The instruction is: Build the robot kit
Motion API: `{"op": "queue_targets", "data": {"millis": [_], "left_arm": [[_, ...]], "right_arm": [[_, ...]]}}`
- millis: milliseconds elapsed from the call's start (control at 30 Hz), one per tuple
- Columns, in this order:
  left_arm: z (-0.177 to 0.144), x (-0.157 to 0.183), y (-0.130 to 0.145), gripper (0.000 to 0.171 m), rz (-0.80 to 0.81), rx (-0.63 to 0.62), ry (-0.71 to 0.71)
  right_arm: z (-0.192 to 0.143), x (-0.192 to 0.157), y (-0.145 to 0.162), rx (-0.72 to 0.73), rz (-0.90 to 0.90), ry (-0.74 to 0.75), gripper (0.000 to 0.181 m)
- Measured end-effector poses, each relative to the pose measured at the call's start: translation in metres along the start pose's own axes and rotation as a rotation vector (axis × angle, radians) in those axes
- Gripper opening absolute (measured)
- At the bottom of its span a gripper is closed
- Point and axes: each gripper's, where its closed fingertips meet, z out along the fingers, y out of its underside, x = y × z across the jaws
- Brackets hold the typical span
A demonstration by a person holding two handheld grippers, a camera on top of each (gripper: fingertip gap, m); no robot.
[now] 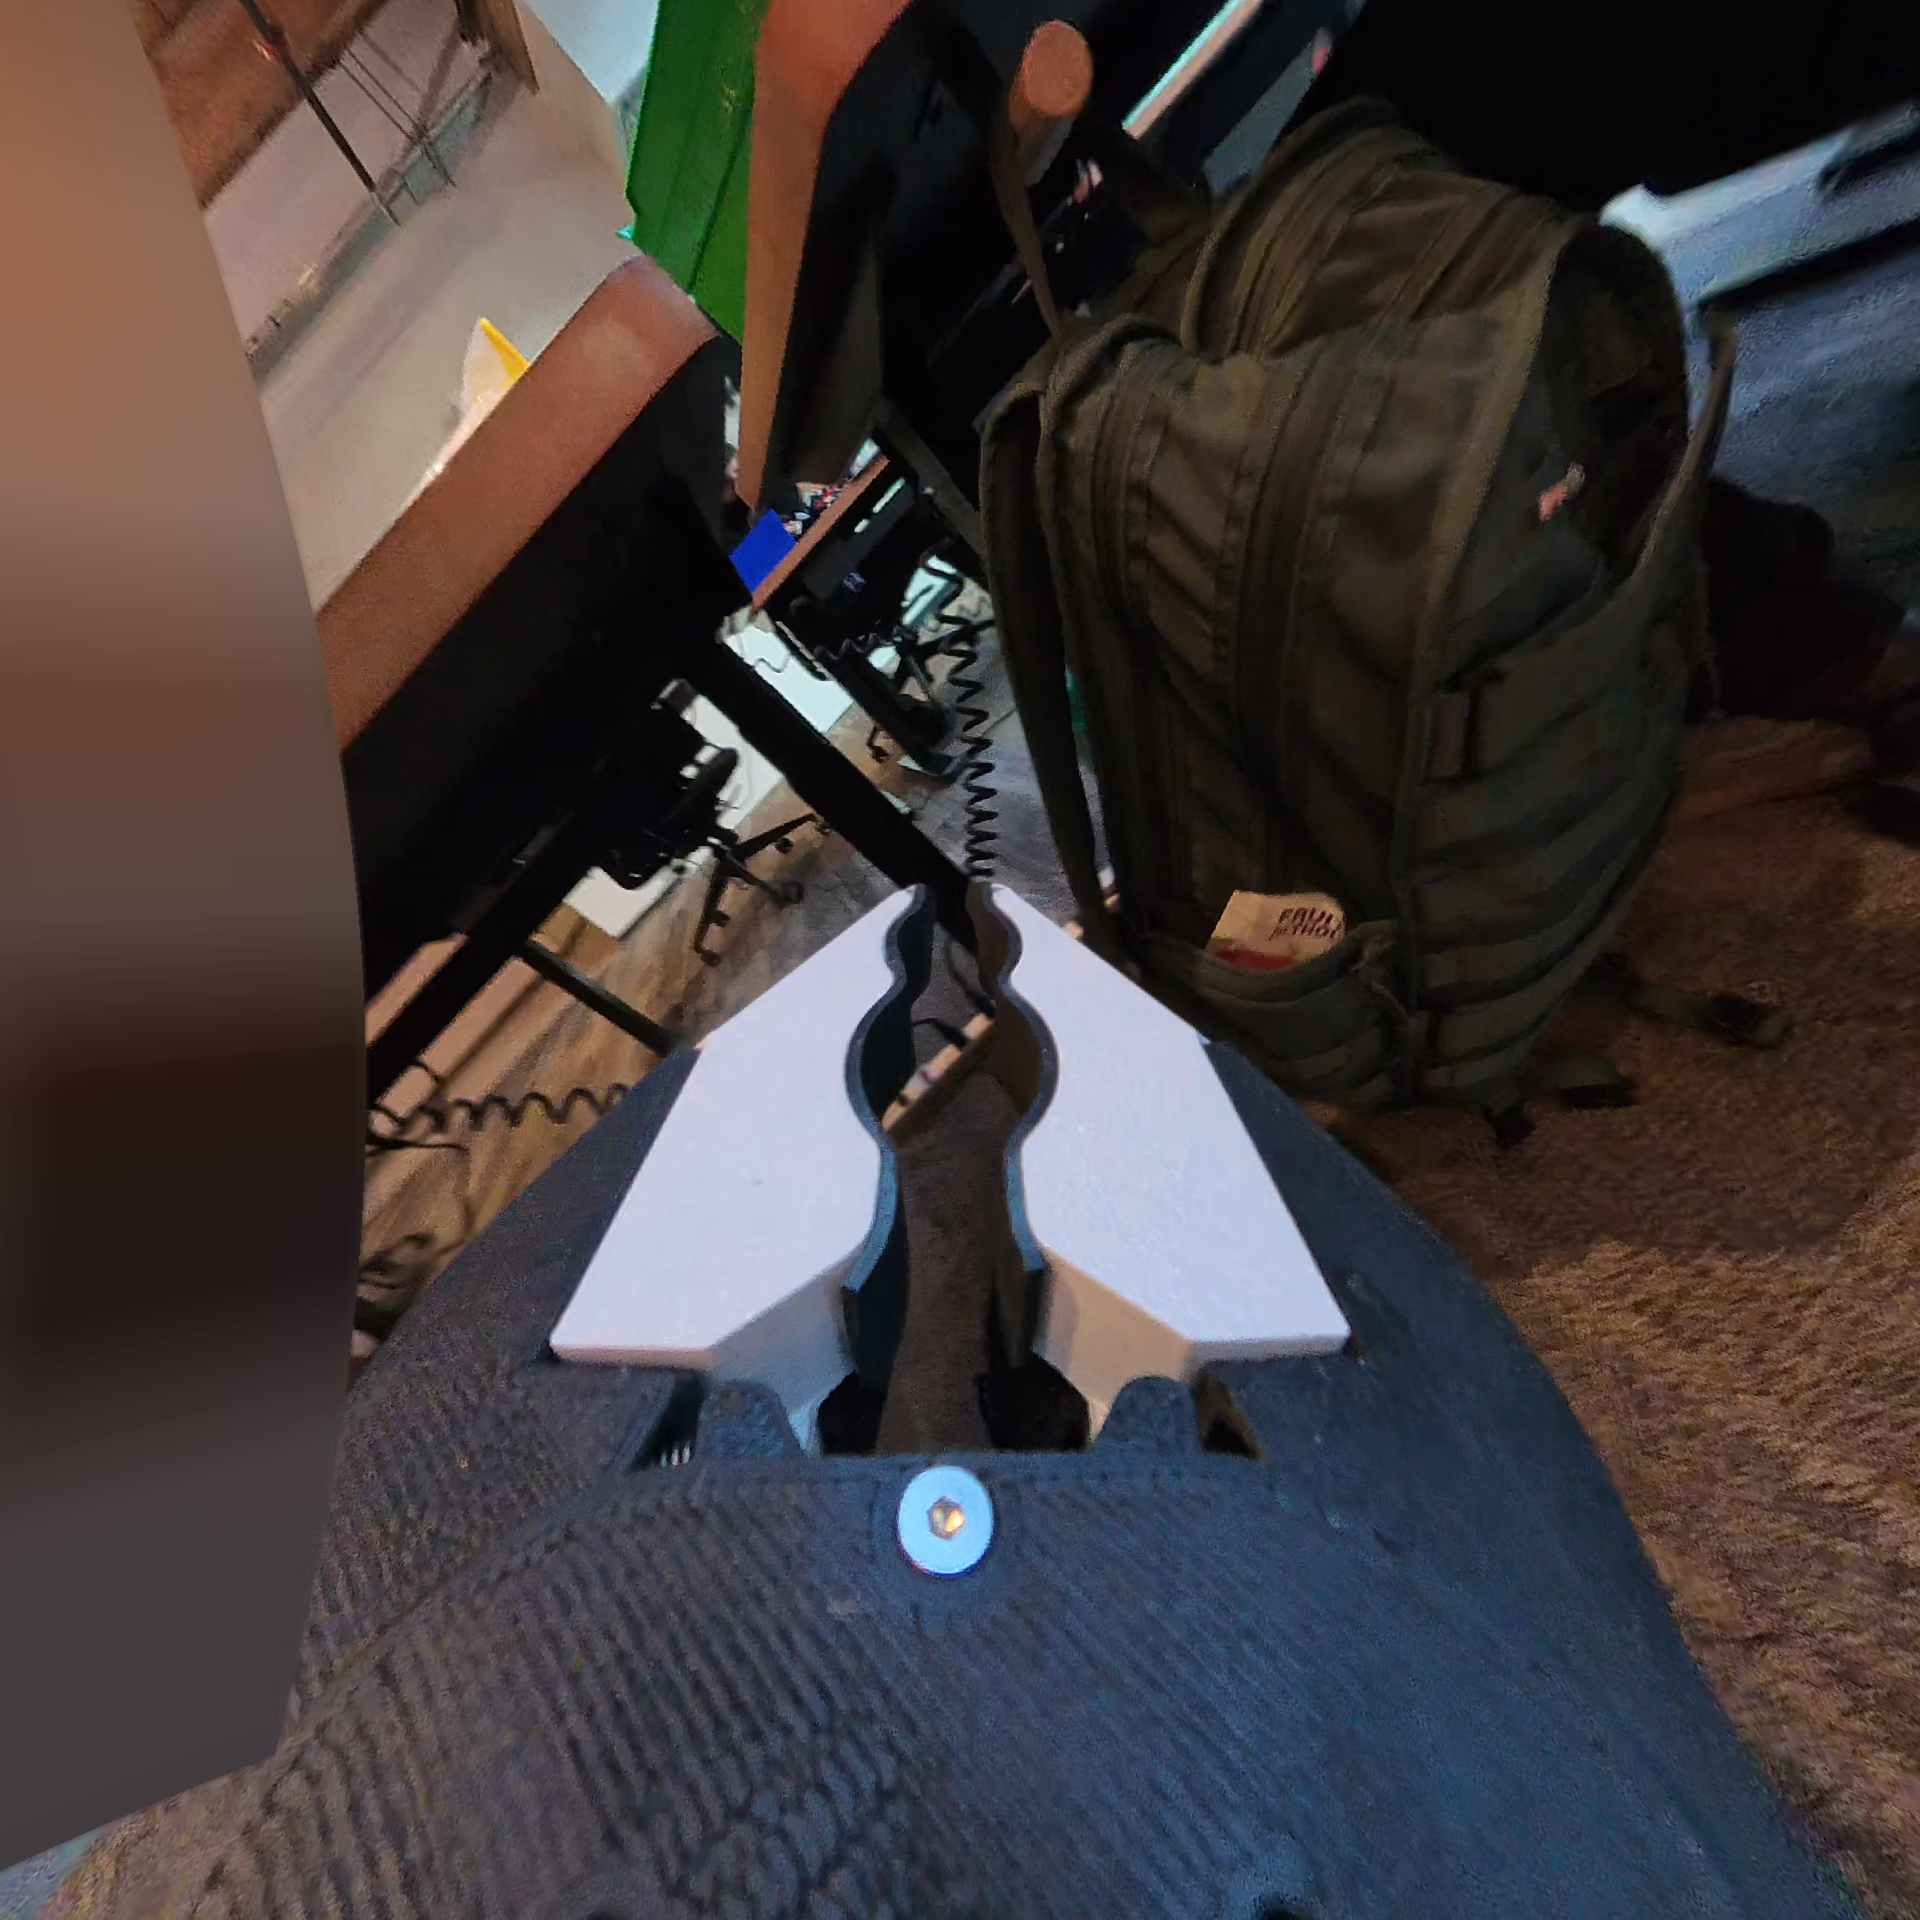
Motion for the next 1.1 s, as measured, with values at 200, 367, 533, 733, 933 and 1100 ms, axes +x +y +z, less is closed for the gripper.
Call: {"op": "queue_targets", "data": {"millis": [200, 367, 533, 733, 933, 1100], "left_arm": [[-0.118, 0.198, 0.066, 0.002, 0.306, -0.029, 0.298], [-0.226, 0.267, 0.121, 0.003, 0.684, -0.002, 0.401], [-0.378, 0.306, 0.125, 0.002, 0.834, 0.176, 0.464], [-0.586, 0.295, 0.030, 0.002, 0.887, 0.456, 0.269], [-0.677, 0.199, -0.097, 0.002, 0.768, 0.582, -0.022], [-0.687, 0.188, -0.154, 0.002, 0.654, 0.614, 0.145]], "right_arm": [[0.019, -0.045, -0.005, 0.036, -0.386, 0.069, 0.005], [0.008, -0.137, 0.017, 0.010, -0.567, -0.046, 0.005], [-0.030, -0.295, 0.008, 0.129, -0.758, -0.245, 0.005], [-0.013, -0.536, 0.035, 0.034, -0.914, -0.849, 0.004], [0.042, -0.645, 0.173, -0.752, -0.812, -1.571, 0.004], [0.085, -0.667, 0.228, -0.988, -0.772, -1.678, 0.012]]}}
